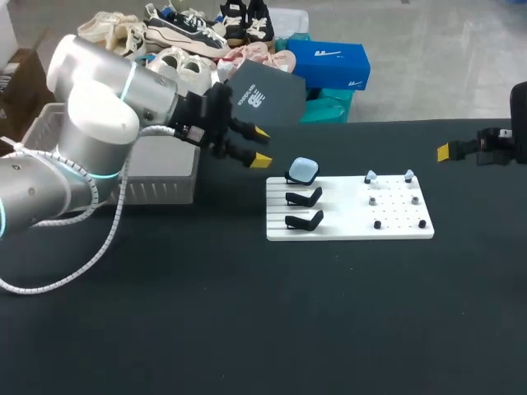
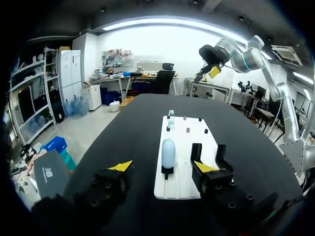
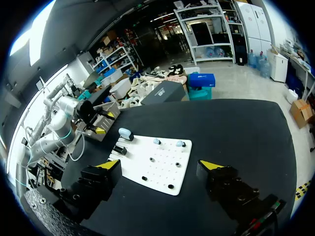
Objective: Pick up each earbud case from the left stands, insert the matching earbuds, close the lid, and place the case in the box.
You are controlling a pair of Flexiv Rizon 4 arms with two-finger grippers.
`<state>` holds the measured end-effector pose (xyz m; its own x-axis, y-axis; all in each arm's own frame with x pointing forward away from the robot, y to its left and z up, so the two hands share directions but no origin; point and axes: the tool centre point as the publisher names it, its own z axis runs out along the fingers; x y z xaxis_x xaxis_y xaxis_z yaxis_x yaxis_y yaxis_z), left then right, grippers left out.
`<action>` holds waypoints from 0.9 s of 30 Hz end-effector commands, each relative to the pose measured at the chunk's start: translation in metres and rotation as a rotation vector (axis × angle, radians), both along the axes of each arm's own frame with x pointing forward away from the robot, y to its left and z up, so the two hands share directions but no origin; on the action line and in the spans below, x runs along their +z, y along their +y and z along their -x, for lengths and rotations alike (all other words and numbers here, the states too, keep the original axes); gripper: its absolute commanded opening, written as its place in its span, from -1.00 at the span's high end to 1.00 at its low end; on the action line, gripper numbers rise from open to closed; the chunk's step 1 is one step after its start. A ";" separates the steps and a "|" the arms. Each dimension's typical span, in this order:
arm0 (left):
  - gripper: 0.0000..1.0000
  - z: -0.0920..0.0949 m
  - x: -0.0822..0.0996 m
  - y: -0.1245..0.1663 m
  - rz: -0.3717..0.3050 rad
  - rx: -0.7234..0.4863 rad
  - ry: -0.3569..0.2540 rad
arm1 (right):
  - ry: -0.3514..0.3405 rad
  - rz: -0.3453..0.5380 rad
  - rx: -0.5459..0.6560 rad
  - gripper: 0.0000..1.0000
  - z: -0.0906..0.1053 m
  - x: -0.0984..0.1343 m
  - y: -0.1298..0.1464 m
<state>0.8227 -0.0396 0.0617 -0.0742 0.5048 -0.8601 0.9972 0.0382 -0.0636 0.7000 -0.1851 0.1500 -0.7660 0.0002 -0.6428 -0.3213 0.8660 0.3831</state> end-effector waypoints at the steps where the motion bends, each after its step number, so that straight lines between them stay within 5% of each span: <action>1: -0.35 -0.010 -0.010 -0.009 0.007 -0.003 0.004 | 0.000 0.000 0.000 -1.00 0.000 0.000 0.000; 13: -0.09 -0.011 -0.017 -0.018 0.029 -0.001 0.027 | 0.000 0.000 0.000 -1.00 0.000 0.000 0.000; 27: -0.07 0.006 -0.031 -0.024 0.028 -0.027 0.026 | 0.000 0.000 0.000 -1.00 0.000 0.000 0.000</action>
